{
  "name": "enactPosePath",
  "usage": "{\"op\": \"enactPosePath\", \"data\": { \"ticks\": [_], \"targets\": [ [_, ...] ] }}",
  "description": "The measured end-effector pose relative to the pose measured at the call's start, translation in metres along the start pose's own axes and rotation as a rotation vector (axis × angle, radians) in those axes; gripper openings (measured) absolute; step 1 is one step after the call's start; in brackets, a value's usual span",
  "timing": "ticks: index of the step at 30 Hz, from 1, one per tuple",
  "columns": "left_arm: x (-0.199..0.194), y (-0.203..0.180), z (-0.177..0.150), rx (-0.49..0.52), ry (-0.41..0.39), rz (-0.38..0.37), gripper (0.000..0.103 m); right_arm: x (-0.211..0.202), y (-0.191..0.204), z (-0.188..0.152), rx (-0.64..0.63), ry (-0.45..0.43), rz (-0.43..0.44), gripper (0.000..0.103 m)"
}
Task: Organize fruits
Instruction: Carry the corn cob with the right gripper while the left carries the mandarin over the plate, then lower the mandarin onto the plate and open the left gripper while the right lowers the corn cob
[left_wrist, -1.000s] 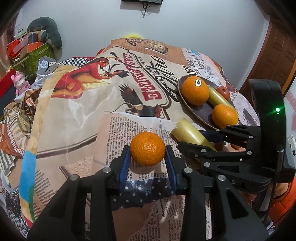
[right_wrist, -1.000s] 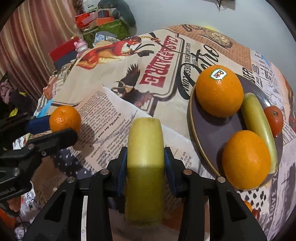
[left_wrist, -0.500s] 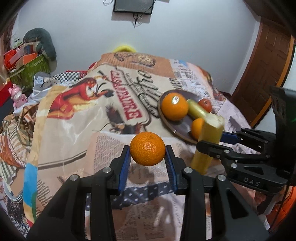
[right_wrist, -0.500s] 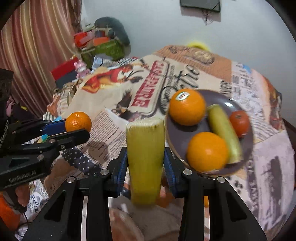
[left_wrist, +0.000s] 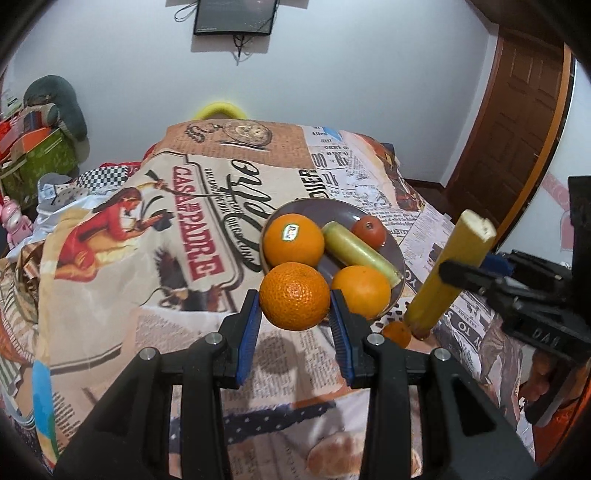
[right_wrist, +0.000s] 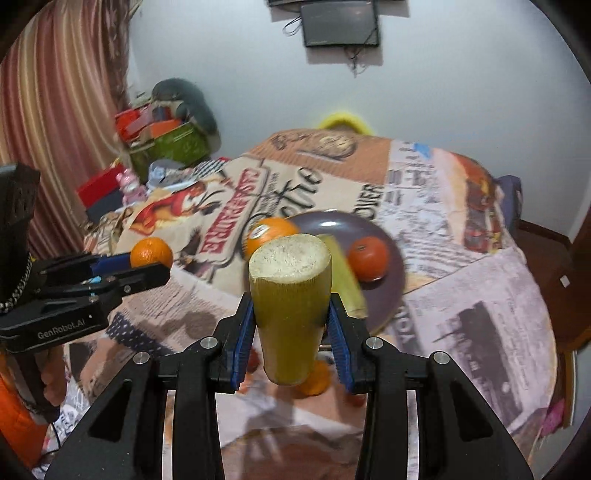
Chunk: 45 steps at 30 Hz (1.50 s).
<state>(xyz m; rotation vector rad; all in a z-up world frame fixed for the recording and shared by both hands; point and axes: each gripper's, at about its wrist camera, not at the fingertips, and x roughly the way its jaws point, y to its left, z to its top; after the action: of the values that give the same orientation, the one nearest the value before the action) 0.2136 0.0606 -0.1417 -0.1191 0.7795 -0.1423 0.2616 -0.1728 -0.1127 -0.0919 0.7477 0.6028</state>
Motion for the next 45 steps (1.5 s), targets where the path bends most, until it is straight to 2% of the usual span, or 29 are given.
{"op": "enactPosePath", "data": {
  "ticks": [13, 27, 34, 38, 45],
  "targets": [
    [0.052, -0.023, 0.027, 0.041, 0.035, -0.017, 0.037, 0.013, -0.047, 0.01, 0.044, -0.021, -0.071, 0.035],
    [0.099, -0.041, 0.052, 0.057, 0.054, -0.03, 0.037, 0.05, -0.057, 0.024, 0.001, -0.013, -0.081, 0.035],
    [0.109, -0.042, 0.052, 0.054, 0.063, -0.024, 0.037, 0.068, -0.055, 0.024, -0.008, -0.007, -0.075, 0.035],
    [0.111, -0.042, 0.052, 0.058, 0.06, -0.022, 0.037, 0.073, -0.046, 0.026, -0.055, -0.015, -0.106, 0.035],
    [0.107, -0.041, 0.053, 0.053, 0.056, -0.029, 0.037, 0.076, -0.054, 0.03, -0.03, -0.009, -0.071, 0.036]
  ]
}}
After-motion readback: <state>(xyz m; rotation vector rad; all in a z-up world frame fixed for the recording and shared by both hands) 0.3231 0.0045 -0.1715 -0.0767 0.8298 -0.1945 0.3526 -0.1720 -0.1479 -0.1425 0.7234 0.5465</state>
